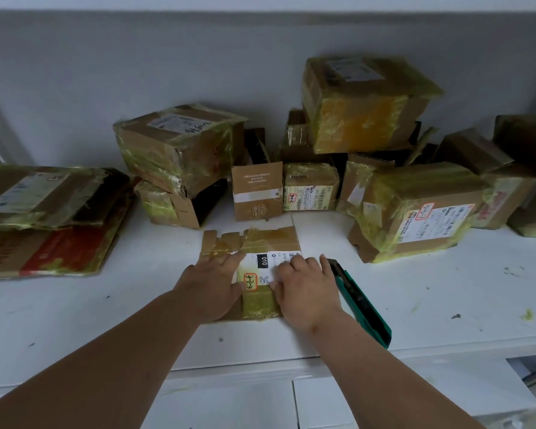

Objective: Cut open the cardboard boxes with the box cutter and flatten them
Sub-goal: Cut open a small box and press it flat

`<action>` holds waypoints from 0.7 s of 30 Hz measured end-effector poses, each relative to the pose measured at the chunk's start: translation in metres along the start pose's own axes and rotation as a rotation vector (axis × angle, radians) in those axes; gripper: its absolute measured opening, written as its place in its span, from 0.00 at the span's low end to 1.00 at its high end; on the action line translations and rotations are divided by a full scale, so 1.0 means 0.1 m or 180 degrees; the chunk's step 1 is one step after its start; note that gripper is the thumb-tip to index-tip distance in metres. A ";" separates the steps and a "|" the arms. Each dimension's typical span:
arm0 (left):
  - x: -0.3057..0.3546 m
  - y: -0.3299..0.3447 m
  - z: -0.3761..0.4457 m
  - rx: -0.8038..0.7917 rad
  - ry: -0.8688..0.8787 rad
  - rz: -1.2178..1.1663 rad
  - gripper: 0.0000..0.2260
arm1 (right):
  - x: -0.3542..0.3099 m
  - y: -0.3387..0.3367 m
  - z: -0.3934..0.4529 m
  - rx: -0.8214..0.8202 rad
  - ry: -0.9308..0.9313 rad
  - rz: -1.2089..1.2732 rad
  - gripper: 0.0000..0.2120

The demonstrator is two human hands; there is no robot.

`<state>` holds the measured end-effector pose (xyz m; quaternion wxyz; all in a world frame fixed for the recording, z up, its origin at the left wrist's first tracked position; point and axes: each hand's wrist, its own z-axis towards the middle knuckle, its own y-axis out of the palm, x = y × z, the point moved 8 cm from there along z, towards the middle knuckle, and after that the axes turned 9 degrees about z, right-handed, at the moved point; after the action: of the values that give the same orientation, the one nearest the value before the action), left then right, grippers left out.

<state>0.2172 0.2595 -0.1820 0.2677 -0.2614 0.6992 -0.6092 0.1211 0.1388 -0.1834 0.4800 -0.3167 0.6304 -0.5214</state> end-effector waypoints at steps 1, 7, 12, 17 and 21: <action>0.00 -0.01 0.02 -0.0012 0.0010 0.0085 0.27 | 0.00 0.02 0.01 -0.0004 -0.0001 -0.0022 0.21; 0.02 0.00 0.20 0.0160 0.0104 0.0250 0.25 | -0.07 -0.04 0.23 -0.0083 -0.0060 -0.0194 0.27; -0.01 0.17 0.28 -0.0085 0.0194 -0.0222 0.29 | -0.03 0.16 0.34 -0.0317 -0.0284 0.0182 0.29; 0.00 0.27 0.29 -0.0534 0.0214 0.0149 0.39 | 0.05 0.30 0.40 -0.0712 -0.0110 -0.0058 0.34; 0.00 0.09 0.38 -0.0202 0.0193 0.0293 0.27 | -0.07 0.10 0.50 -0.0496 -0.0203 -0.0341 0.32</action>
<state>0.2431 0.2336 -0.1953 0.2657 -0.2188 0.7373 -0.5814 0.1710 0.1301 -0.1910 0.4451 -0.4028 0.6357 -0.4853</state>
